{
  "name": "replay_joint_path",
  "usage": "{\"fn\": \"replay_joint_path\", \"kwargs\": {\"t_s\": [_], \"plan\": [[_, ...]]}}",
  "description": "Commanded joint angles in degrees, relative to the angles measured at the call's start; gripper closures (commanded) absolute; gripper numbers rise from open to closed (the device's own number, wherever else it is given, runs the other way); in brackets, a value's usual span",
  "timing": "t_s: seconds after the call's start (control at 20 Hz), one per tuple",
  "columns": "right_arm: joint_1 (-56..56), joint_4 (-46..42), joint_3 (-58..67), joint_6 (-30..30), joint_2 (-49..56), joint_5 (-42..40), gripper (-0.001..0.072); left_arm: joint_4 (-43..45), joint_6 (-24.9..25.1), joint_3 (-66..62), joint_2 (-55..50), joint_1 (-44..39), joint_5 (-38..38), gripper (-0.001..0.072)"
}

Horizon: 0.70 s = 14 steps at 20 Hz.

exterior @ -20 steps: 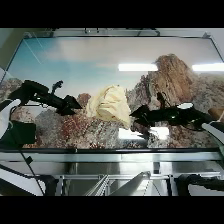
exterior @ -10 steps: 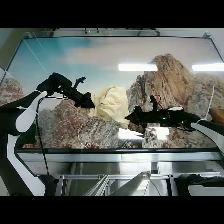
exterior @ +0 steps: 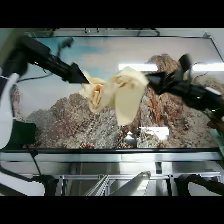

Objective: Fold the shirts.

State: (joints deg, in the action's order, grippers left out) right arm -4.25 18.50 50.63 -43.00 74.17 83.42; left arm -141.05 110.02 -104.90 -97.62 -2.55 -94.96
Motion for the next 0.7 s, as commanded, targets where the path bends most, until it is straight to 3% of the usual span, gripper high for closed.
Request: {"fn": "replay_joint_path", "kwargs": {"t_s": [0.0, 0.3, 0.45, 0.5, 0.65], "plan": [[-7.5, 2.6, 3.0, -1.0, -9.4, 2.8, 0.0370, -1.5, -0.7, -5.3, 10.9, 1.4, -0.1, 0.0685], [-10.9, -15.3, 2.9, -8.3, -11.3, -1.9, 0.0351, -0.6, -2.3, -5.6, 15.1, -4.7, -1.0, 0.0683], [-10.6, -27.6, 2.8, -11.9, -11.3, -3.6, 0.0351, 6.0, -3.1, -3.3, 14.1, -6.8, -2.0, 0.0039], [-10.6, -31.0, 2.8, -12.8, -11.3, -3.6, 0.0351, 8.8, -3.3, -0.7, 14.6, -6.8, -2.3, -0.0008], [-10.5, -37.3, 2.4, -14.6, -11.0, -4.2, 0.0350, 15.6, -3.4, 9.7, 16.5, -4.5, -2.5, -0.0008]]}}
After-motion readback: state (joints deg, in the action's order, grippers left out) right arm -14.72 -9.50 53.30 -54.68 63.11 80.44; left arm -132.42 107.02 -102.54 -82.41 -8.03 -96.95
